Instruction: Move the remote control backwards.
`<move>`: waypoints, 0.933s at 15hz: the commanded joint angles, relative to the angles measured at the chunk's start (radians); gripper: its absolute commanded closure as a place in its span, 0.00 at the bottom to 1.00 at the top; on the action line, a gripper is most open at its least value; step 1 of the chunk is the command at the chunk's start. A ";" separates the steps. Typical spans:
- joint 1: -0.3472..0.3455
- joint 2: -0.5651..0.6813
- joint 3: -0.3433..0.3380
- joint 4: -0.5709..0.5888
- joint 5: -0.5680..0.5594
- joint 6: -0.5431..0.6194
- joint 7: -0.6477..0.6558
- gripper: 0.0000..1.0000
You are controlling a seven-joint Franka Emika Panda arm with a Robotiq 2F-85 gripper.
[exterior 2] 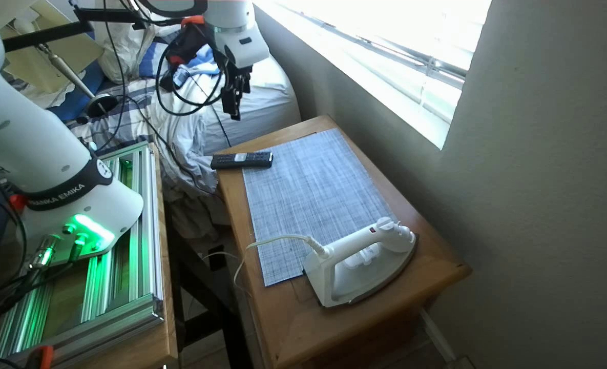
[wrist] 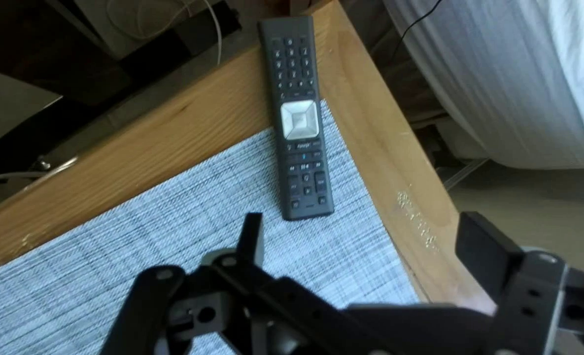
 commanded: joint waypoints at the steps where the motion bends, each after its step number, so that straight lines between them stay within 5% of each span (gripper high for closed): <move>1: 0.028 0.100 0.018 0.003 0.127 0.036 -0.133 0.00; 6: 0.014 0.107 0.021 0.002 0.074 0.015 -0.114 0.00; 14: 0.009 0.232 0.050 0.012 0.323 0.044 -0.373 0.00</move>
